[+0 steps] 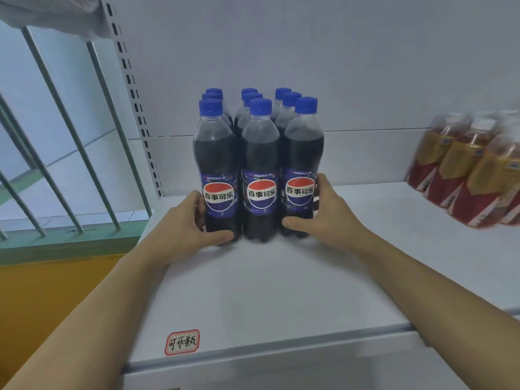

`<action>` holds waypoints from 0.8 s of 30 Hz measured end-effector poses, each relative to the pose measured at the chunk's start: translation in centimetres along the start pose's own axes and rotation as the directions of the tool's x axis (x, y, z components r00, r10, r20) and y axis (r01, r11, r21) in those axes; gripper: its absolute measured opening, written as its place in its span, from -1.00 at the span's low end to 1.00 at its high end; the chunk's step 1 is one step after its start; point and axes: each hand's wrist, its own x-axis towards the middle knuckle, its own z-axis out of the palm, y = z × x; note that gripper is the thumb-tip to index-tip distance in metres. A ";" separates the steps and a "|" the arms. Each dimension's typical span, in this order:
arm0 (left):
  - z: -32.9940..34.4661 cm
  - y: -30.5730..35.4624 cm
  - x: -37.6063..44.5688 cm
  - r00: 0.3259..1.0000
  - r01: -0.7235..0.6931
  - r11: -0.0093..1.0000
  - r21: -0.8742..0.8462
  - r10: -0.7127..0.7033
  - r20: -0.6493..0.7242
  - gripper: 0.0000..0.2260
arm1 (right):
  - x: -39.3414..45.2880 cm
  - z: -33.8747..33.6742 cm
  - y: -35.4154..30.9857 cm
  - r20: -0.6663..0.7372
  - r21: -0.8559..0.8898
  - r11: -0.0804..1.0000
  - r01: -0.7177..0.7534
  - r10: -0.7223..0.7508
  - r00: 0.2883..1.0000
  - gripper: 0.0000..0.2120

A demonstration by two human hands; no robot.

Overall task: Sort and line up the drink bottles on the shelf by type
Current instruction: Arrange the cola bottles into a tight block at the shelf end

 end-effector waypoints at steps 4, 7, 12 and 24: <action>0.1 0.1 -0.1 1.000 -0.008 1.000 -0.023 0.008 -0.002 -0.29 | -0.3 0.3 -0.1 -0.029 -0.008 1.000 -0.015 0.015 0.999 -0.22; 0.2 0.2 -0.1 1.000 -0.014 0.999 -0.039 0.014 -0.003 -0.31 | -0.4 0.3 -0.2 -0.031 0.006 1.000 -0.031 0.031 0.999 -0.21; 0.3 0.3 -0.2 1.000 -0.024 0.999 -0.042 0.024 -0.003 -0.30 | -0.3 0.0 -0.3 0.000 0.001 0.999 -0.044 0.044 0.999 -0.22; 0.4 0.6 -0.3 0.998 -0.056 0.998 -0.031 0.056 0.004 -0.38 | -0.3 -0.2 -0.2 0.033 -0.043 0.999 -0.018 0.020 0.999 -0.28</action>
